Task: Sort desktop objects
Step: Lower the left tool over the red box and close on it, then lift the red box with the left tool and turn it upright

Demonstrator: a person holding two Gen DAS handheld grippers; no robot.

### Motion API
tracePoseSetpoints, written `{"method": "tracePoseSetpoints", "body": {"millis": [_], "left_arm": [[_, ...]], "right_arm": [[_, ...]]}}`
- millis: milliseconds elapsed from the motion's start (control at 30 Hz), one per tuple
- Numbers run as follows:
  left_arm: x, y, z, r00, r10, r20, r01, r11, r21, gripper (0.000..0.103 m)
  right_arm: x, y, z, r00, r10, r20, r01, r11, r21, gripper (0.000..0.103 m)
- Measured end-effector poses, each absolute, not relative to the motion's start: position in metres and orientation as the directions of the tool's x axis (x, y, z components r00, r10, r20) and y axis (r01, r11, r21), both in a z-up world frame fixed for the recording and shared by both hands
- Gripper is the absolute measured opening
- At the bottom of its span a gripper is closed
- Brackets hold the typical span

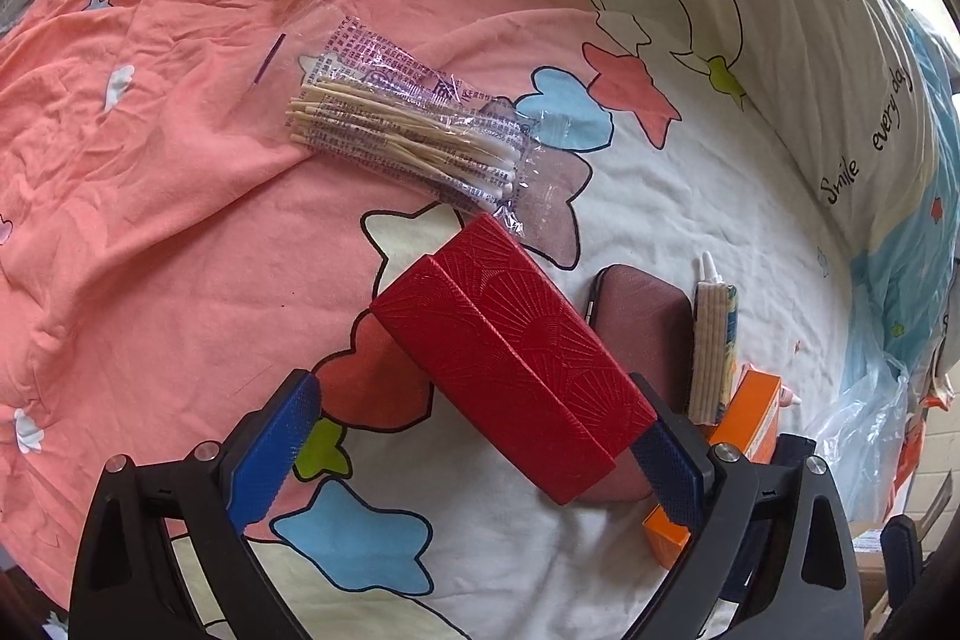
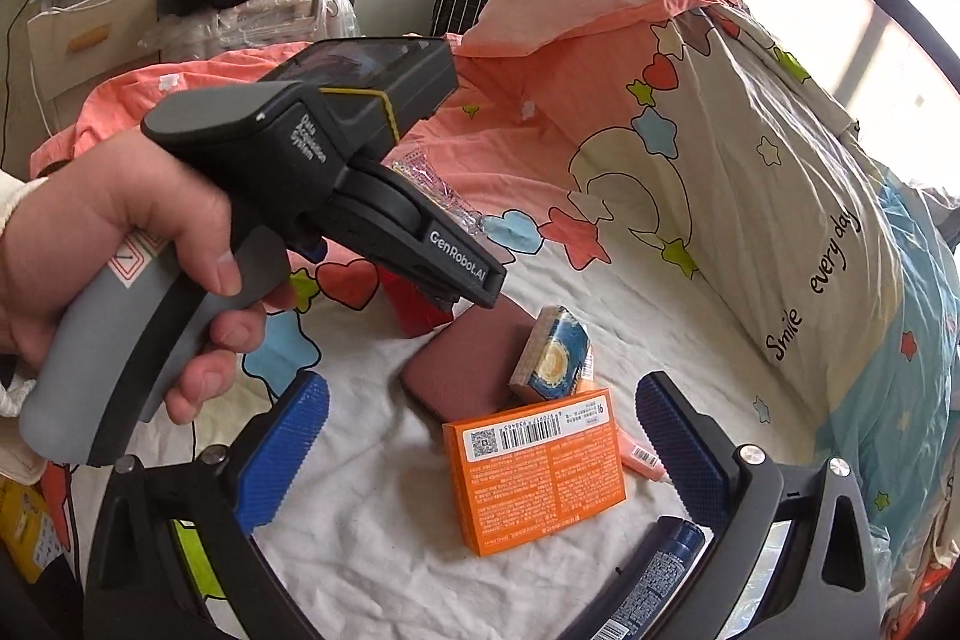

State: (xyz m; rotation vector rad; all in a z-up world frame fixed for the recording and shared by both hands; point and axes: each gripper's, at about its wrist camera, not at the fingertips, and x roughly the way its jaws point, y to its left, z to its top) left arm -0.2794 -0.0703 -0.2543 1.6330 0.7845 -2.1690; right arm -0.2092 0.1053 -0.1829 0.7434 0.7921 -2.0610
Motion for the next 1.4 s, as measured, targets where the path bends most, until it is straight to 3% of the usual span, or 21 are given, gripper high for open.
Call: {"method": "tracePoseSetpoints", "body": {"millis": [100, 200, 367, 500, 600, 833, 1400], "left_arm": [[-0.279, -0.07, -0.256, -0.297, 0.082, -0.951, 0.548, -0.802, -0.24, 0.099], [-0.28, -0.068, -0.257, -0.295, 0.087, -0.952, 0.536, -0.809, -0.24, 0.092], [-0.28, -0.061, -0.256, -0.283, 0.082, -0.956, 0.487, -0.846, -0.217, 0.068], [-0.277, -0.062, -0.261, -0.249, 0.064, -0.966, 0.473, -0.863, -0.179, 0.033], [-0.274, -0.065, -0.261, -0.25, 0.061, -0.966, 0.46, -0.871, -0.174, 0.026], [-0.265, -0.073, -0.257, -0.257, 0.042, -0.965, 0.435, -0.887, -0.154, 0.02], [-0.239, -0.098, -0.243, -0.294, 0.058, -0.954, 0.352, -0.921, -0.165, 0.018]], "right_arm": [[-0.206, 0.103, -0.186, -0.514, -0.453, -0.728, 0.829, -0.479, -0.287, 0.102], [-0.204, 0.101, -0.189, -0.506, -0.447, -0.738, 0.837, -0.46, -0.295, 0.102], [-0.205, 0.099, -0.192, -0.505, -0.444, -0.74, 0.838, -0.459, -0.296, 0.102], [-0.206, 0.099, -0.192, -0.504, -0.449, -0.737, 0.836, -0.468, -0.287, 0.102], [-0.206, 0.098, -0.192, -0.505, -0.449, -0.737, 0.836, -0.468, -0.288, 0.102], [-0.207, 0.098, -0.191, -0.507, -0.456, -0.731, 0.83, -0.488, -0.271, 0.102], [-0.2, 0.101, -0.203, -0.531, -0.438, -0.726, 0.802, -0.536, -0.263, 0.102]]}}
